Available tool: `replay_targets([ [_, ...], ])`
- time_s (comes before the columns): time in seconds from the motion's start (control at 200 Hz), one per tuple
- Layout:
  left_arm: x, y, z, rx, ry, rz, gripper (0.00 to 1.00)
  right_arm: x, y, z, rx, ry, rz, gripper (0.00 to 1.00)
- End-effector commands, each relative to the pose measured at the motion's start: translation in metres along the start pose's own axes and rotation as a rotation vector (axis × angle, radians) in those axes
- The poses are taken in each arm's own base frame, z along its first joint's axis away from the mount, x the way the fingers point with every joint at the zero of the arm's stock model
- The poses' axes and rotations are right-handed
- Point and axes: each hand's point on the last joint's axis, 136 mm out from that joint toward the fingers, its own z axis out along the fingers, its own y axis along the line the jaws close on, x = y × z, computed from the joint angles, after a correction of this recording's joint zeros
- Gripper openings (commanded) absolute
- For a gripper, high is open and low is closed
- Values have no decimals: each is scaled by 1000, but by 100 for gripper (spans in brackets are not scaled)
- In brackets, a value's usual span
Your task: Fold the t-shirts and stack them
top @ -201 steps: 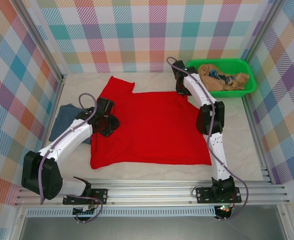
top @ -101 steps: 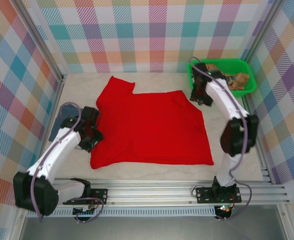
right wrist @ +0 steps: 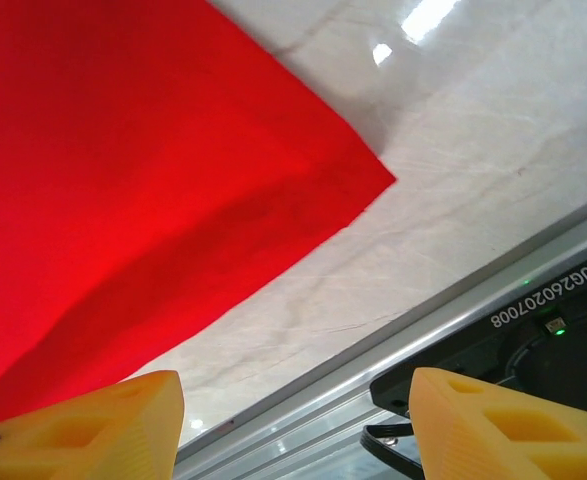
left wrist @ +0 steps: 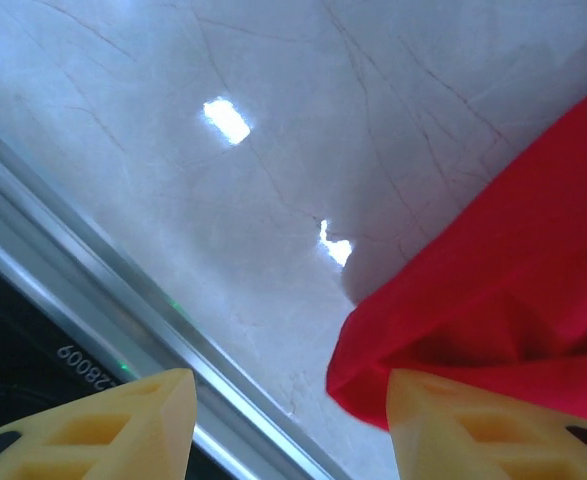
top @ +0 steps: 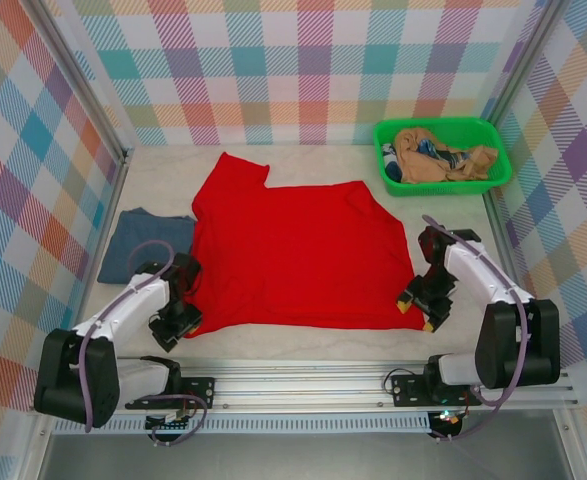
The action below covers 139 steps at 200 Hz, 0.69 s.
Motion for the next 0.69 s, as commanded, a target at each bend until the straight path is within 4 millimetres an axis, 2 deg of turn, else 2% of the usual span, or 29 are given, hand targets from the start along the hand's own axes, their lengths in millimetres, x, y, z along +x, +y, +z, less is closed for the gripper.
replay_targets([
  [0.0,-11,-18,-3,74,-39,-42,51,-1,-6,8,15,3,67,61],
  [0.185,-9,-19,22,70,-34,-46,47,-19,-7,34,24,0,146,59],
  [0.325,-19,-32,21,122,-76,-61,44,-32,0,37,11,-35,166,59],
  [0.455,-27,-41,22,152,-112,-70,32,-33,3,54,32,9,196,58],
  [0.57,-30,-46,24,169,-126,-72,14,-42,8,58,14,-27,200,35],
  [0.64,-32,-47,20,180,-132,-73,1,-49,10,54,8,-63,184,11],
  [0.69,-35,-48,9,196,-150,-74,0,-56,14,43,-13,-108,155,2],
])
